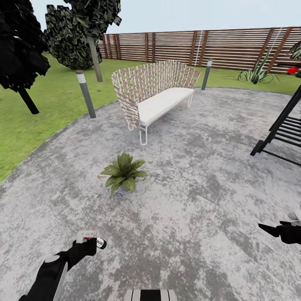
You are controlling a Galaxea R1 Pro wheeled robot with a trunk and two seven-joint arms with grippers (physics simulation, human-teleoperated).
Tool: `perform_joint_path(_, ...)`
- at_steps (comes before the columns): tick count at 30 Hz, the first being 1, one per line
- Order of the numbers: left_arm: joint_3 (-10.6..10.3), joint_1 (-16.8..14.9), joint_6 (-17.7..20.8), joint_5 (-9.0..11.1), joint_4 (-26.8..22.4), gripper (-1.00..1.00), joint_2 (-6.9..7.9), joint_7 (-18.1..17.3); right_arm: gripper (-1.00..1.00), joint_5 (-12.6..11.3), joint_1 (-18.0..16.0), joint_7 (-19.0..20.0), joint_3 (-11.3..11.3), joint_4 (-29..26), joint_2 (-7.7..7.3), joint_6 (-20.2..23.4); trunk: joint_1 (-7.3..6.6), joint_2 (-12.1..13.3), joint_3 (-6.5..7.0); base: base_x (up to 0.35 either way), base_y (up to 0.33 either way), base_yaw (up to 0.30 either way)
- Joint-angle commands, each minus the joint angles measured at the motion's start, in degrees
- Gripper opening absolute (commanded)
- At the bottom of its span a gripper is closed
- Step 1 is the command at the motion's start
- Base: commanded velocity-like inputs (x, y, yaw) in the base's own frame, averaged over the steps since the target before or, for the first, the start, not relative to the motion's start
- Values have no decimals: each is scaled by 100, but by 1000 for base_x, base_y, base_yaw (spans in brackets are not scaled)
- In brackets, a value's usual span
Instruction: Pick up the pesticide atomizer in the garden and spray insectifuge to fully cover both potted plants in the garden.
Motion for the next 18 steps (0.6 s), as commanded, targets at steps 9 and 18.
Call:
perform_joint_path(9,18,15,102,-55,-38,-100,-12,-53,100,39,-5,47,17,-3,11,53,-4,-2,74,-319,-36,0)
perform_joint_path(18,16,16,95,-56,-37,-100,-15,-48,100,39,-5,44,23,-3,25,45,-4,-2,152,-246,-213,65)
